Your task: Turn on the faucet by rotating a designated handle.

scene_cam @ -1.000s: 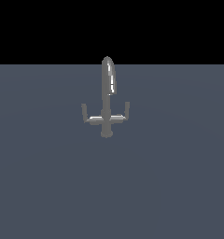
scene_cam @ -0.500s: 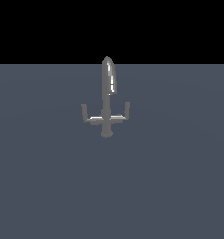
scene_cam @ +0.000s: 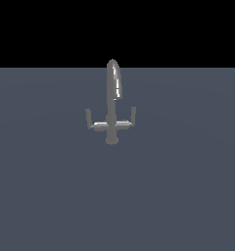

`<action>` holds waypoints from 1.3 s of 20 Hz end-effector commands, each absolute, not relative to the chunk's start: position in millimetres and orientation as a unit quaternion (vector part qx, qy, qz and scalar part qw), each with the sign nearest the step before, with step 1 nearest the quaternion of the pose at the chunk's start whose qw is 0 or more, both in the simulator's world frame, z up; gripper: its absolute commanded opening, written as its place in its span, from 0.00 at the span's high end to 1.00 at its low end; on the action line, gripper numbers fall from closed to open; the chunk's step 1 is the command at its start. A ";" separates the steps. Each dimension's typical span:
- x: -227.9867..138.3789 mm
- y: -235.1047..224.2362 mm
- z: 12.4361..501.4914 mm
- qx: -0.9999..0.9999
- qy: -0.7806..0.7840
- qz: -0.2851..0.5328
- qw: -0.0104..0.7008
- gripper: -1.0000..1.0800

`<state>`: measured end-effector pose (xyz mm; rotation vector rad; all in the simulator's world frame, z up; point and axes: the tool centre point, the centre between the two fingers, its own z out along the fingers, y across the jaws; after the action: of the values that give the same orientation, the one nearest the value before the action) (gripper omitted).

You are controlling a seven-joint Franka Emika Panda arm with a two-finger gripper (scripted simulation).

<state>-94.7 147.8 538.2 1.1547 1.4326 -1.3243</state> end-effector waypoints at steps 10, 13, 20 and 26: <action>-39.9 160.2 469.3 0.303 0.609 -0.658 0.324 1.00; -26.5 160.8 448.4 0.261 0.615 -0.685 0.290 1.00; 2.3 158.3 396.0 0.163 0.626 -0.735 0.204 1.00; 23.2 152.6 348.2 0.079 0.631 -0.762 0.122 1.00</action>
<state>18.1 154.3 360.4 0.2892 1.8174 -2.1805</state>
